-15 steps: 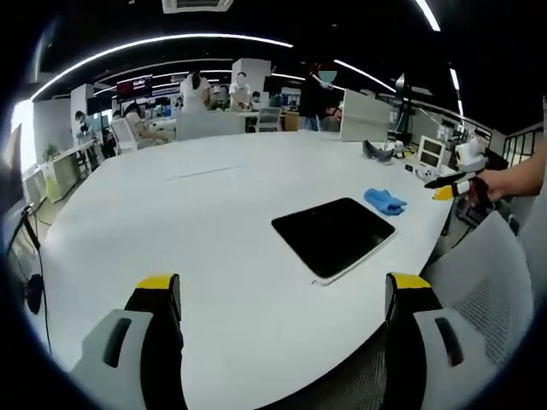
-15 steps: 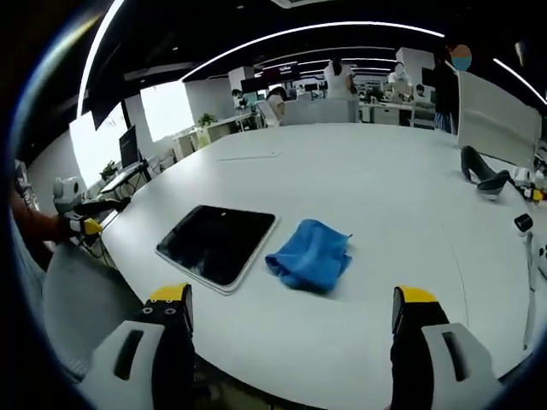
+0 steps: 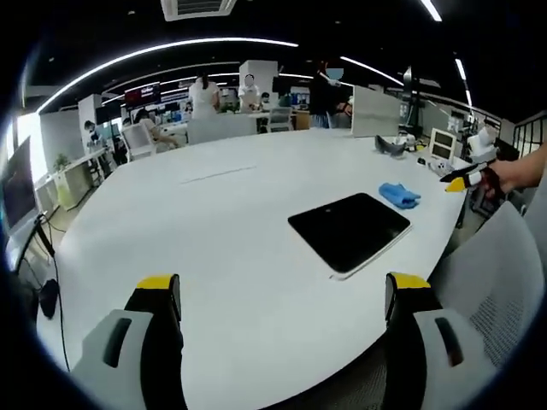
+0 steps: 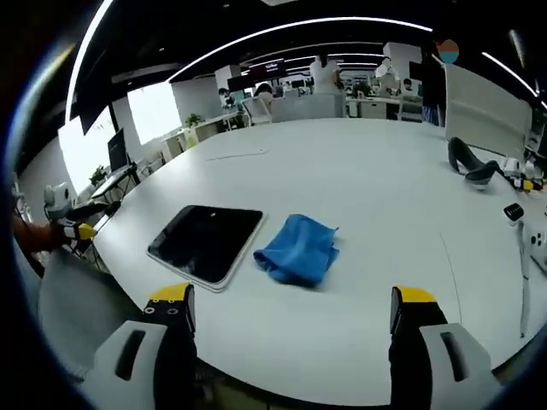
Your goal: Wipe the mirror surface with the cleaning cloth until all visible marks leave the cleaned area.
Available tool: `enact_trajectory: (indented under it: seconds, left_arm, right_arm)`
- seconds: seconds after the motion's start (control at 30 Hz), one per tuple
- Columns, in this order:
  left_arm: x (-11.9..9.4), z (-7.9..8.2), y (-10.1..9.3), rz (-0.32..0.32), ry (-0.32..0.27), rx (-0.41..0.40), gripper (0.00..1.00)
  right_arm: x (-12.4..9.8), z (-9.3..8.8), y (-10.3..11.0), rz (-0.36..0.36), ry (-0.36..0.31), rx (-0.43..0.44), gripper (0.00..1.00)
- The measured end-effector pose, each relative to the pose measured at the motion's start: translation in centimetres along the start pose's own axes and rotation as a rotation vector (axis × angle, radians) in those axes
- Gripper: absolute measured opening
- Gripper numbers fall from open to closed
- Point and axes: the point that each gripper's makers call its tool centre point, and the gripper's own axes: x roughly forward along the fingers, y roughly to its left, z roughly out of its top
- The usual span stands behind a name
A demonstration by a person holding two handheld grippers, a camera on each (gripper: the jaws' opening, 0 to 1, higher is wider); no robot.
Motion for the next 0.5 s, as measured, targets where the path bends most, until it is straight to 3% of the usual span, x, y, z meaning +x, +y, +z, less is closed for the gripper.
enact_trajectory:
  seconds: [0.03,0.1,0.2,0.37,0.5]
  left_arm:
    - [0.0,0.2,-0.1,-0.002,-0.003,0.000,0.99]
    - [-0.1,0.6,-0.1,-0.002,-0.015,0.024,0.99]
    - [-0.3,1.2,0.6,0.020,-0.041,0.008,0.99]
    - [-1.2,2.5,2.4,0.056,-0.094,-0.070,0.99]
    - [-1.9,4.7,2.7,0.069,-0.142,-0.095,0.99]
  right_arm:
    - [-0.1,0.2,-0.2,-0.010,-0.015,0.002,0.94]
    - [-0.4,2.0,0.5,0.011,-0.106,0.064,0.95]
    - [0.2,1.9,0.9,0.008,-0.074,0.001,0.94]
    - [0.6,1.9,0.3,-0.018,-0.050,0.020,0.93]
    - [0.9,1.7,0.9,-0.004,-0.016,0.014,0.97]
